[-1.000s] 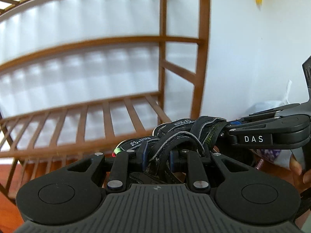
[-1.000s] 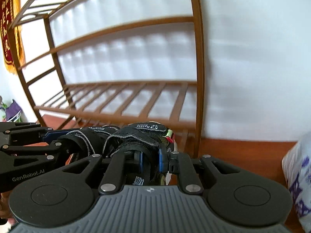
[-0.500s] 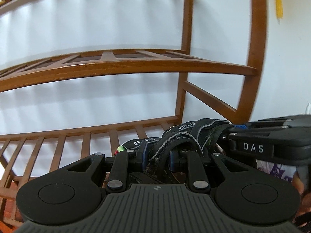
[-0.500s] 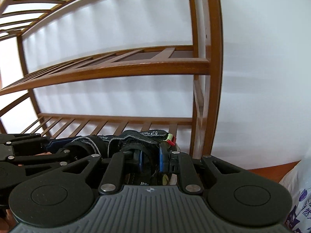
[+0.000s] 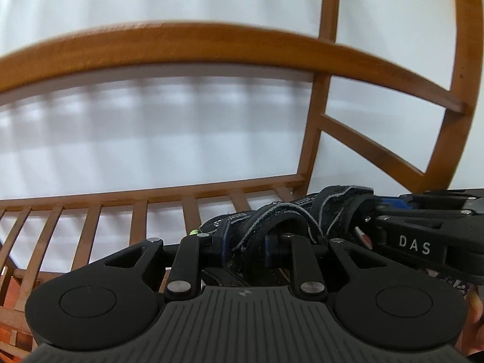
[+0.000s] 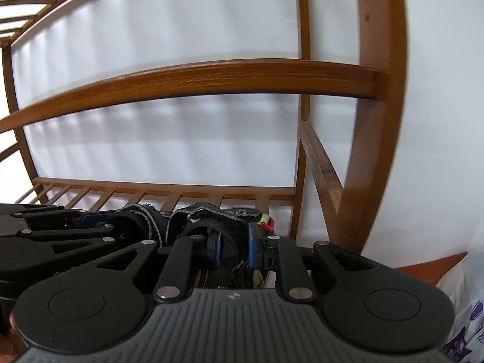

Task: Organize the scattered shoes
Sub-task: 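Lift both black sandals with both tools and carry them toward the shoe rack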

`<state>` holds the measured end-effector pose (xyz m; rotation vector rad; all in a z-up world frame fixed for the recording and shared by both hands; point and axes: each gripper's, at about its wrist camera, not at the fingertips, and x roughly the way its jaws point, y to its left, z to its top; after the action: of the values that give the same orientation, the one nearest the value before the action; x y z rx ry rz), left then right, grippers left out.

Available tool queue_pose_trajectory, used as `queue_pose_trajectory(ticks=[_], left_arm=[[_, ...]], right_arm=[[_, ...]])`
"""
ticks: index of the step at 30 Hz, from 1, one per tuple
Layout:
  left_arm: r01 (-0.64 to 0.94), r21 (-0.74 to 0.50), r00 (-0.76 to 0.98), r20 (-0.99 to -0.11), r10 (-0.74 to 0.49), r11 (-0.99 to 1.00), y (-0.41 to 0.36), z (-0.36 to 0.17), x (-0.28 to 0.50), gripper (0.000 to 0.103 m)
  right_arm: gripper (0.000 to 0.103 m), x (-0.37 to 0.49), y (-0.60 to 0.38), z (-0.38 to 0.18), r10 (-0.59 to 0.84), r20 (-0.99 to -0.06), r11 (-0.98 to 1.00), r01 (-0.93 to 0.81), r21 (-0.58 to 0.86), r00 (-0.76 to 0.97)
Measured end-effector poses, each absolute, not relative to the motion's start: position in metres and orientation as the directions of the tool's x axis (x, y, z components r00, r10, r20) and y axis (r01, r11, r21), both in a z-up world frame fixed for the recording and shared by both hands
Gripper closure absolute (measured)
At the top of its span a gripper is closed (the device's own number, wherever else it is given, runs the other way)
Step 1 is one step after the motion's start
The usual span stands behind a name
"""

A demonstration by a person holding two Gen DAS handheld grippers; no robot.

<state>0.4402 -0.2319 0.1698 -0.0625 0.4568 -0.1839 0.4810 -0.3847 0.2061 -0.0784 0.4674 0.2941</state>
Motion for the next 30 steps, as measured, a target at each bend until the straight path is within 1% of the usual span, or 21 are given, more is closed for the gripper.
queue_pose_trajectory(ticks=[2, 5, 7, 9, 10, 12, 15, 19, 20, 22, 24, 30], left_arm=[[0.163, -0.089, 0.881, -0.435, -0.186, 0.983, -0.233, 0.168, 0.443, 0.079], [0.162, -0.087, 0.877, -0.444, -0.184, 0.983, -0.233, 0.165, 0.447, 0.079], [0.165, -0.086, 0.876, -0.445, -0.186, 0.983, -0.233, 0.166, 0.447, 0.075], [0.162, -0.090, 0.873, -0.451, -0.186, 0.983, -0.233, 0.167, 0.446, 0.059], [0.161, -0.089, 0.873, -0.451, -0.184, 0.983, -0.234, 0.168, 0.445, 0.058], [0.156, -0.086, 0.874, -0.452, -0.178, 0.984, -0.234, 0.169, 0.445, 0.049], [0.147, -0.085, 0.875, -0.454, -0.169, 0.986, -0.232, 0.173, 0.440, 0.044], [0.142, -0.094, 0.871, -0.461, -0.170, 0.985, -0.230, 0.178, 0.429, 0.041], [0.139, -0.096, 0.870, -0.463, -0.168, 0.986, -0.229, 0.179, 0.426, 0.040], [0.135, -0.104, 0.869, -0.466, -0.168, 0.985, -0.228, 0.181, 0.421, 0.039], [0.131, -0.114, 0.869, -0.465, -0.169, 0.985, -0.227, 0.183, 0.414, 0.039], [0.129, -0.144, 0.870, -0.459, -0.182, 0.981, -0.224, 0.189, 0.385, 0.038]], right_arm=[[0.080, 0.484, -0.382, 0.202, 0.257, -0.457, 0.956, -0.293, -0.010, 0.851], [0.080, 0.486, -0.377, 0.199, 0.244, -0.456, 0.956, -0.292, -0.037, 0.856], [0.080, 0.483, -0.376, 0.197, 0.234, -0.456, 0.954, -0.292, -0.060, 0.859], [0.078, 0.481, -0.375, 0.196, 0.225, -0.457, 0.953, -0.293, -0.081, 0.860], [0.076, 0.479, -0.374, 0.196, 0.224, -0.459, 0.952, -0.293, -0.086, 0.860], [0.075, 0.477, -0.376, 0.196, 0.220, -0.461, 0.952, -0.293, -0.092, 0.860], [0.075, 0.470, -0.378, 0.196, 0.224, -0.468, 0.952, -0.295, -0.084, 0.855], [0.073, 0.465, -0.381, 0.198, 0.222, -0.474, 0.951, -0.297, -0.088, 0.852], [0.065, 0.464, -0.382, 0.199, 0.221, -0.475, 0.951, -0.297, -0.090, 0.852], [0.054, 0.462, -0.386, 0.199, 0.213, -0.475, 0.953, -0.289, -0.091, 0.854], [0.048, 0.460, -0.392, 0.200, 0.208, -0.472, 0.956, -0.281, -0.088, 0.857], [0.046, 0.454, -0.397, 0.205, 0.219, -0.459, 0.955, -0.285, -0.079, 0.861]])
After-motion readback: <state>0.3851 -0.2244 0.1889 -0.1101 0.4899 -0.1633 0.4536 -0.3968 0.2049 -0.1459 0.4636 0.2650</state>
